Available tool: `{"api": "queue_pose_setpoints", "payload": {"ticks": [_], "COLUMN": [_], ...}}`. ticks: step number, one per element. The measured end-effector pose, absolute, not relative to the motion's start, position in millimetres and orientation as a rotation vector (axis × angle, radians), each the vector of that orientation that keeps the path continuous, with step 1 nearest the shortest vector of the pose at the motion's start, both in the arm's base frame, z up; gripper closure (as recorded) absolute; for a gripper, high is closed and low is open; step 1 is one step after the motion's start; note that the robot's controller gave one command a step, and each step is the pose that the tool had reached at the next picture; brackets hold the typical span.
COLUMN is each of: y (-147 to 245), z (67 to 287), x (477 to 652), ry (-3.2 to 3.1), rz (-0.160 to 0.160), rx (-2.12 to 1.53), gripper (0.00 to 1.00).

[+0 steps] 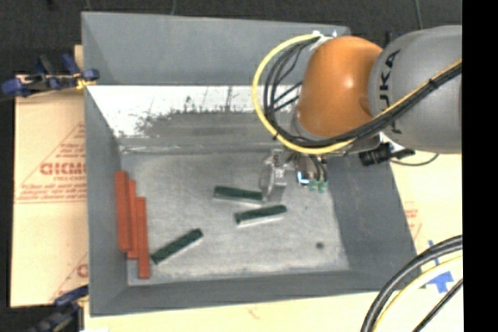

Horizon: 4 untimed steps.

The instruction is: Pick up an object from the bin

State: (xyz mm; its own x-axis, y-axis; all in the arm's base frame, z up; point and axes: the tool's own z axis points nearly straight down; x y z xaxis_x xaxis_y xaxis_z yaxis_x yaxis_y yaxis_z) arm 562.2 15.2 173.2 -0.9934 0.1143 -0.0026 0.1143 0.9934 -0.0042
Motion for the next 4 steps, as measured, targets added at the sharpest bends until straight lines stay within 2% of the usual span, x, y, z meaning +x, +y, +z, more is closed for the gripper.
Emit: {"api": "queue_pose_setpoints", "payload": {"ticks": [1,2,3,4], "y": [102,167,164,98], "z": [98,80,80,78], "x": [555.6,608.7,608.4,608.5], "ry": [3.144,3.129,3.13,3.129], "rz": [0.002,0.007,0.003,-0.006], "rx": [0.002,0.208,0.211,0.251], "gripper": [1.0,1.0,0.0,0.0]}}
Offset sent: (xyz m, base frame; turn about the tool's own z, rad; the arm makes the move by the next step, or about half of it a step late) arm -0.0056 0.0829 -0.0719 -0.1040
